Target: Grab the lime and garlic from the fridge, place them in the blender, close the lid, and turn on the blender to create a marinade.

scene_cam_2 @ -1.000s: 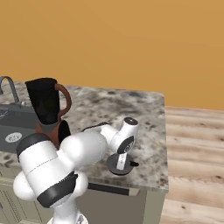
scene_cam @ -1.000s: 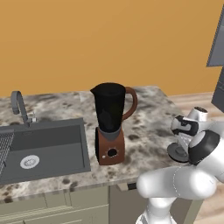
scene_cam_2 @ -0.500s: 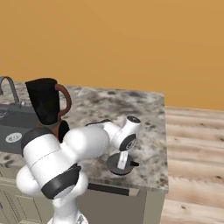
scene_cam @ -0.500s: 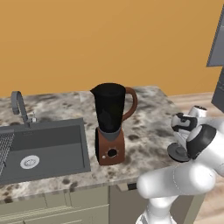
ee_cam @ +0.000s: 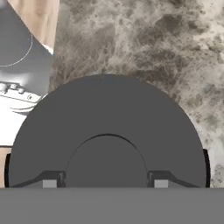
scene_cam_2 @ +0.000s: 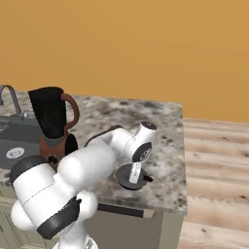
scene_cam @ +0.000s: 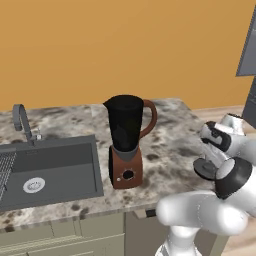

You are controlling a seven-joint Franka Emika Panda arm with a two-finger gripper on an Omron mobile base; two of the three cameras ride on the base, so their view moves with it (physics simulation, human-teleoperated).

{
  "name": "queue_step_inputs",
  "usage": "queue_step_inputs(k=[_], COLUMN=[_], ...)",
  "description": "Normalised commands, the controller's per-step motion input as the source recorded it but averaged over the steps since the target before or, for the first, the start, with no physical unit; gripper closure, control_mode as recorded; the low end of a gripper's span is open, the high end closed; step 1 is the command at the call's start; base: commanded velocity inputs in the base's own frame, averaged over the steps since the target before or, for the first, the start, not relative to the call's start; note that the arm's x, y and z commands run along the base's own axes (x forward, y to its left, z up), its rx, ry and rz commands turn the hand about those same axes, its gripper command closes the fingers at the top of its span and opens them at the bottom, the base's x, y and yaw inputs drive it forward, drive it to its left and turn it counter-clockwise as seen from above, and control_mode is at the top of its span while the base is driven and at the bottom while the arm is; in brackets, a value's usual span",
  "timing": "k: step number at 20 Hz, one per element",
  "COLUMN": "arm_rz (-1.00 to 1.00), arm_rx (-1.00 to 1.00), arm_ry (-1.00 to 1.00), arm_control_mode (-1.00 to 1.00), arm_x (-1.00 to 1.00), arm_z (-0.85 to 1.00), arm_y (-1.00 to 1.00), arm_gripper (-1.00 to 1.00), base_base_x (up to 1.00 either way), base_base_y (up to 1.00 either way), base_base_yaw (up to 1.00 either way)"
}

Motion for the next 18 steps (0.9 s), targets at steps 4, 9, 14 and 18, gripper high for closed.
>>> queue_step_inputs(k=[4,9,14,18], arm_rz=[-0.03,-0.02,-0.10,-0.09], arm_rx=[0.00,0.00,0.00,0.00], arm_ry=[-0.11,-0.46,-0.27,-0.11], arm_control_mode=[-1.00,-1.00,-1.00,-1.00], arm_x=[-0.61,-0.93,-0.19,0.00], arm_z=[0.87,0.40,1.00,1.00], arm_y=[0.05,0.04,0.32,0.40], arm_gripper=[1.00,1.00,1.00,1.00], base_base_x=[0.00,0.00,0.00,0.00], base_base_y=[0.00,0.00,0.00,0.00], base_base_yaw=[0.00,0.00,0.00,0.00])
